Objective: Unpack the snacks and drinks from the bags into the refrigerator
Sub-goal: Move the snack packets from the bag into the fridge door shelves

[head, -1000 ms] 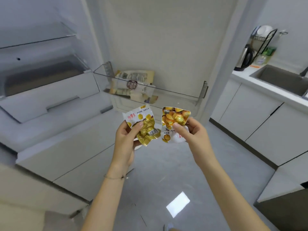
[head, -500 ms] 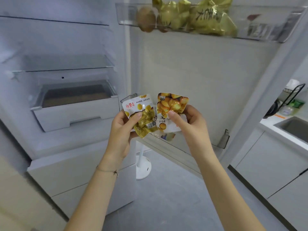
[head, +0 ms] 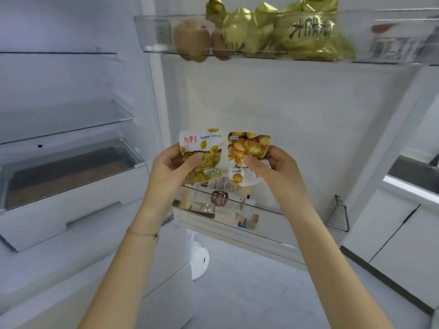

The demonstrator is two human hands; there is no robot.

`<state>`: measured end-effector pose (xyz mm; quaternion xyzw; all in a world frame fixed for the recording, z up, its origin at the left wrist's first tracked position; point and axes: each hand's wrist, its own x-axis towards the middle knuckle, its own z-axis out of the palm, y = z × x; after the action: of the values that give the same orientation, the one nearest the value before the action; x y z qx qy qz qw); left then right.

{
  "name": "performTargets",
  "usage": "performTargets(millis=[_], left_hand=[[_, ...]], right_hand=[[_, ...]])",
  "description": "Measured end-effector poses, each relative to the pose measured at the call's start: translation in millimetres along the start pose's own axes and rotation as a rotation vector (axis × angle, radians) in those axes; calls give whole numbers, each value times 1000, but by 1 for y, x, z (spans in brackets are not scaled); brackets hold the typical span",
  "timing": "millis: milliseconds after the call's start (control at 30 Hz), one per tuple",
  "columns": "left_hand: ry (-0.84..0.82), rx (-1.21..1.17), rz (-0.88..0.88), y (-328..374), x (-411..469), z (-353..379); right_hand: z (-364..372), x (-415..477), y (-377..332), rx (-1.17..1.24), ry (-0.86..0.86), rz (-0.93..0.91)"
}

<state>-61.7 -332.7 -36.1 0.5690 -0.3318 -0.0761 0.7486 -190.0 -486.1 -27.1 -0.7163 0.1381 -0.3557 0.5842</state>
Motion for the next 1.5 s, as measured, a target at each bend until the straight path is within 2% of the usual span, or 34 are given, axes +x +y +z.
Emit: performTargets(millis=[267,400,533,700,800,933,1133,1367,1433,1500], left_hand=[[-341,312,-72,-16,62,-24],[-561,417,-123,-25,79,-32],[-724,477,-73,-33,82,-35],[-776,596,7,-46,90,-32],[-844,655,32,-52,88,-29],[-815,671,9,-58,84,-28],[-867,664,-12,-56,83,-24],[-851,692,-3,-58,78,-21],[-798,752,27,-58,73,-20],[-720,788,84,-56,65,-19]], right_hand=[[-2,1,16,-308,27,127],[-4,-3,22,-522,6,165],[-5,-9,22,-620,42,175],[-6,-12,23,-634,47,209],[-10,-11,19,-671,-32,228],[-24,-8,12,-730,-120,288],[-24,-4,18,-780,-292,350],[-24,-3,30,-764,-265,401],[-23,-7,30,-783,-246,384],[-20,-11,31,-779,-155,335]])
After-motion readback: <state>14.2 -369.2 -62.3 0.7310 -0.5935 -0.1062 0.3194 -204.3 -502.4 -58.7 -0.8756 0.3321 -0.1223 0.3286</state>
